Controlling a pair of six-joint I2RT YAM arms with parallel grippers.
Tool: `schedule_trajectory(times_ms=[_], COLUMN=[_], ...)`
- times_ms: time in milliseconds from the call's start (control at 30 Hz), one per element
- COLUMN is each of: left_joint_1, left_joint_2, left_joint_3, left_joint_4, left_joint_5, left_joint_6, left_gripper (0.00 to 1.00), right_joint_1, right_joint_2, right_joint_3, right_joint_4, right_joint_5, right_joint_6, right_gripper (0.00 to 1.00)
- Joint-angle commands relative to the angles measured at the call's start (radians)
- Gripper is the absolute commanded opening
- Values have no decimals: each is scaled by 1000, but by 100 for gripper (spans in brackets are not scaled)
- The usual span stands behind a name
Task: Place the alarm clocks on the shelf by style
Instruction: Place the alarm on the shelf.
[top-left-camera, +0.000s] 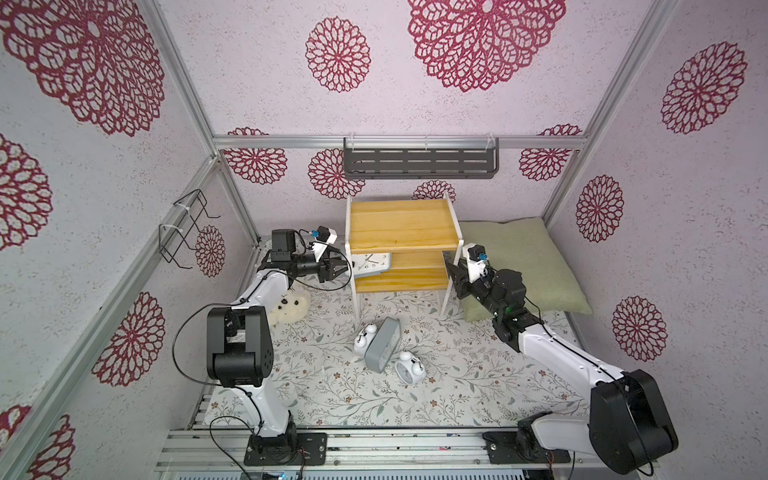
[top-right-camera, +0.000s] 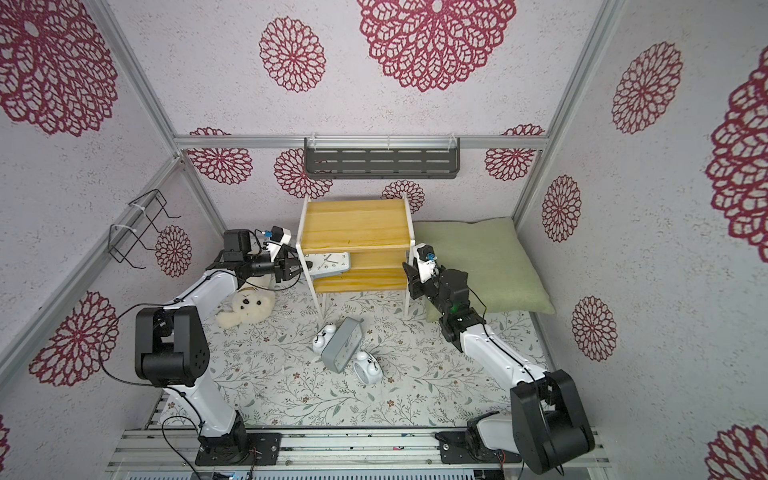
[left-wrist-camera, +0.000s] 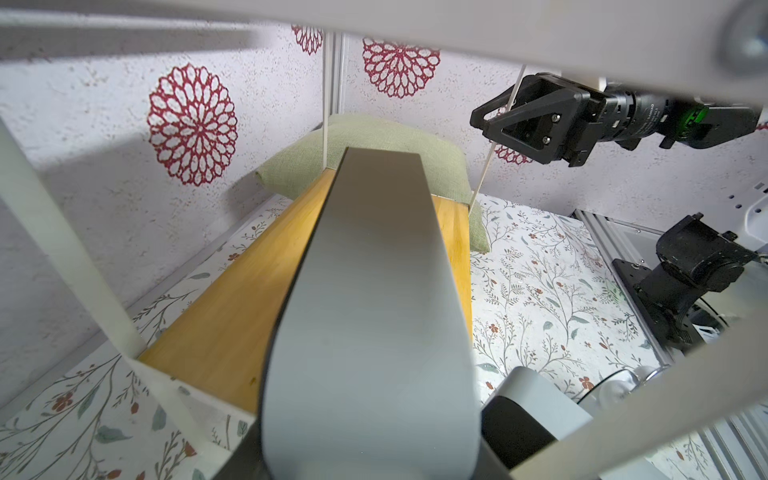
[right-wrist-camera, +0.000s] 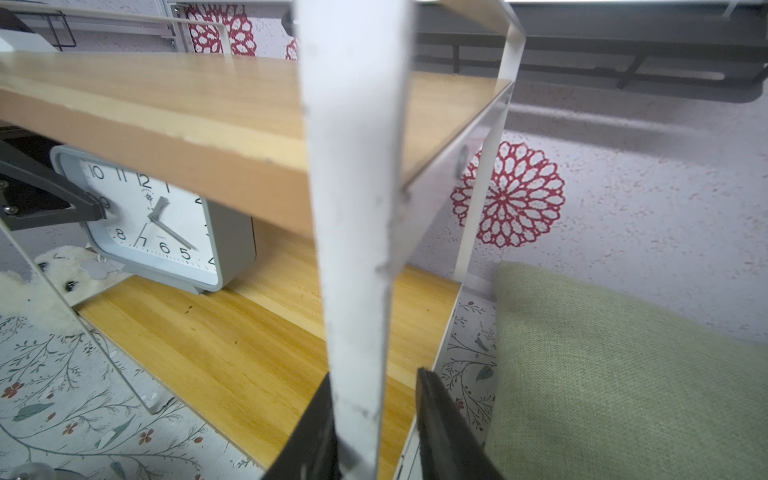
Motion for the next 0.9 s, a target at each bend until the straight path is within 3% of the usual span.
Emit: schedule_trajectory(times_ms=[0, 567, 867], left_joint_1=[-15, -55, -67], left_joint_2=[13, 73, 94], left_joint_3=[38, 109, 144], left_joint_4=[42, -59, -155], left_joint_5=[72, 89, 119], left_joint_6=[5, 70, 133], left_gripper=[15, 22, 32], right_joint_1=[-7, -7, -7], right_joint_2=[4, 18, 19], right_joint_3=[17, 21, 21], right_joint_4=[20, 15, 15], right_joint_5=[5, 11, 12], right_joint_6=[1, 0, -1], right_gripper=[35, 34, 34])
